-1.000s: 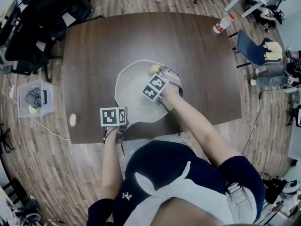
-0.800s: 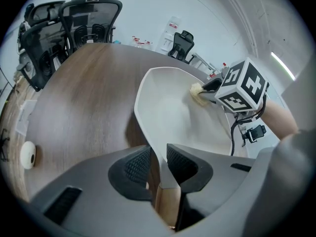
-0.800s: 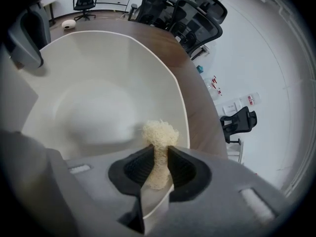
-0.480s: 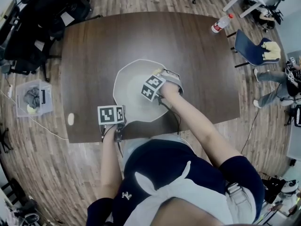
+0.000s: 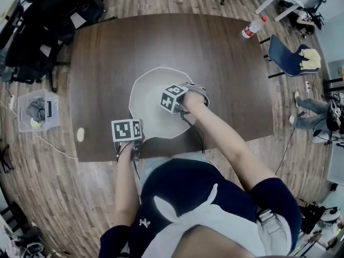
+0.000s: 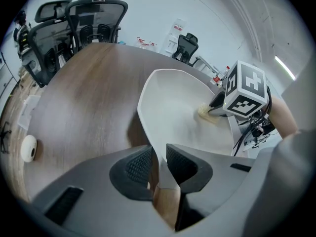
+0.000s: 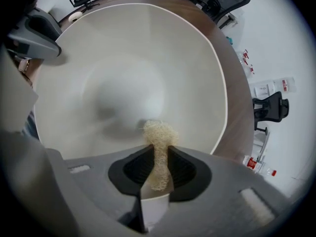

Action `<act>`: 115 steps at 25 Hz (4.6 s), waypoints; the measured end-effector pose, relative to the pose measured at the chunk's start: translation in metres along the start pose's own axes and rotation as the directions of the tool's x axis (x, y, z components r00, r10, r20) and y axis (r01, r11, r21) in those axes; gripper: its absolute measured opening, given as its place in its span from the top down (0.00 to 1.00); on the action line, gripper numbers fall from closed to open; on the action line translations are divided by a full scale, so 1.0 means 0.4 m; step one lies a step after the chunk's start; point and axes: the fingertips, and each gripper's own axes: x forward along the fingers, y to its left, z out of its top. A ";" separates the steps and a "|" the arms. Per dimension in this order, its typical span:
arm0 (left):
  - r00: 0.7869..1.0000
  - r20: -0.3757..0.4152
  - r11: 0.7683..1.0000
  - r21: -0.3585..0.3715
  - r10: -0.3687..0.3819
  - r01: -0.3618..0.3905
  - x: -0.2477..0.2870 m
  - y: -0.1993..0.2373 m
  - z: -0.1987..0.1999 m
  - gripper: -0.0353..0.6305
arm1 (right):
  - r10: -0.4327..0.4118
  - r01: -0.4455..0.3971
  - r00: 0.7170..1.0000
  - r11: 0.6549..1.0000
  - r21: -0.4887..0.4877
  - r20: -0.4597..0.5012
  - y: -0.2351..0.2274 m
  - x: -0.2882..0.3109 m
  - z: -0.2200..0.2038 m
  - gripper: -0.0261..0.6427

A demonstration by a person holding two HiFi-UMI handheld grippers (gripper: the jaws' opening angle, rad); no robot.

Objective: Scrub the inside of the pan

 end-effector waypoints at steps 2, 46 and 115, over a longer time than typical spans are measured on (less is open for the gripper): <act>1.000 -0.001 1.000 0.001 0.001 -0.001 0.002 0.000 0.000 0.81 | 0.034 -0.034 0.999 0.999 -0.007 -0.023 0.014 0.006 -0.008 0.84; 1.000 -0.007 1.000 -0.011 0.019 -0.019 0.003 -0.021 -0.009 0.82 | 0.689 -0.690 0.720 0.724 0.026 -0.081 0.327 -0.042 -0.067 0.84; 0.997 -0.081 0.997 0.081 0.011 -0.004 0.024 -0.026 -0.009 0.82 | 0.062 -0.026 0.675 0.998 -0.060 0.735 0.208 -0.125 0.390 0.84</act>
